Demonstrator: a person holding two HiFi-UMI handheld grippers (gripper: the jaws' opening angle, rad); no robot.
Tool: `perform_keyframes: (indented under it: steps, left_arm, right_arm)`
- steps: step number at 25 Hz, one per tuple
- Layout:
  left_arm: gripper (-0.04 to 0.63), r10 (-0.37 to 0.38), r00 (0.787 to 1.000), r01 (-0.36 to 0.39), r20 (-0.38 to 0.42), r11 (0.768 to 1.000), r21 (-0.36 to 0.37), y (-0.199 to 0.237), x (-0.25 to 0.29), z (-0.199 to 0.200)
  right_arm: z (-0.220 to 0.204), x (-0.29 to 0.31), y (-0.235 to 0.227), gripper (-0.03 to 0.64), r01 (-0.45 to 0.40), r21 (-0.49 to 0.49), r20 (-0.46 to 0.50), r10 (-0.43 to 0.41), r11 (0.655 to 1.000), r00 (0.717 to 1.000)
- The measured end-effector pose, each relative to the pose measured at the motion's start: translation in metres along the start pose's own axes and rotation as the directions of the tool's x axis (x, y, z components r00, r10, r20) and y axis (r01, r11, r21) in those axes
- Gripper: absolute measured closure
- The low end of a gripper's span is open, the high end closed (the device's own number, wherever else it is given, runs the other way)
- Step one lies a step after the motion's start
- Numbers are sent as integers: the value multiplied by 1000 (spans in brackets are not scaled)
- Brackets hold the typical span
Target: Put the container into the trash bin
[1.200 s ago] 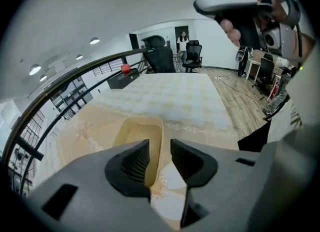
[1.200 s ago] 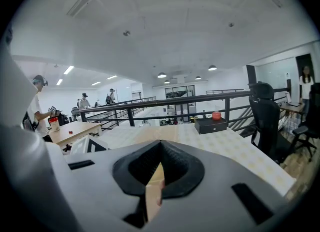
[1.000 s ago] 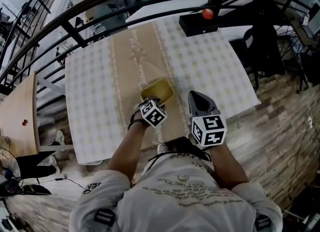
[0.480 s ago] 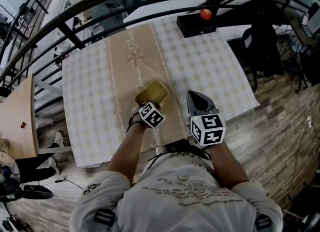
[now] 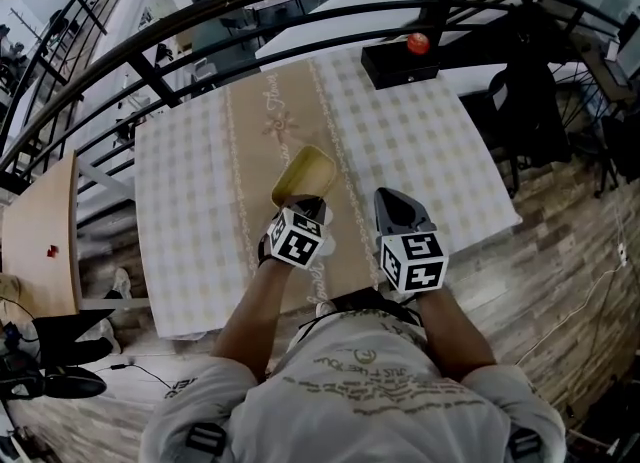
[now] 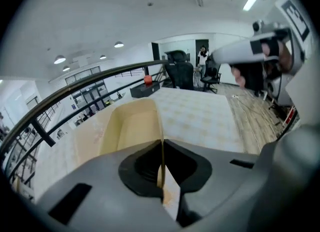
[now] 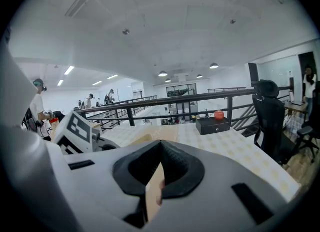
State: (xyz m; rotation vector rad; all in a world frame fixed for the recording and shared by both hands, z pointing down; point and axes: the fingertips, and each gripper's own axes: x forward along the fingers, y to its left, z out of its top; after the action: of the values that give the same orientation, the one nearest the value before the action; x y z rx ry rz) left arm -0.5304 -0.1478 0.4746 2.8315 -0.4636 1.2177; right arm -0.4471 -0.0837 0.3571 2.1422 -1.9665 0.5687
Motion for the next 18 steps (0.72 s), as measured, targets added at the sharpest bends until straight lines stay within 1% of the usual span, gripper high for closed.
perform_keyframes:
  steps: [3,8,11,13,15,18]
  left_arm:
    - [577,23,994,-19,109,999,-37,-3,-28,34]
    - [578,31,978,-18,205,998,-65,-6,-58,65]
    - [578,42,972,-24,232,997,-78,-3,-72,76]
    - [577,38,969,-16,243,996,-90,-6,-76,75]
    - [578,22,969,0,248,996,-90,-11,-78,74]
    - [578,-26,966,43,256,997,-60,-26,-78,77]
  right_arm:
    - [4,0,3,627,-9,31,12,8,999,1000]
    - [8,-3,8,627,1,33,27,-2,999,1000]
    - [9,-8,11,627,18,34,34,-19,999,999]
    - [9,-13,15,627,28,33,39,-29,999,999]
    - [9,-19,17,627,43,35,47,-44,998,998]
    - [9,-33,14,627,95,53,61,-98,994,993]
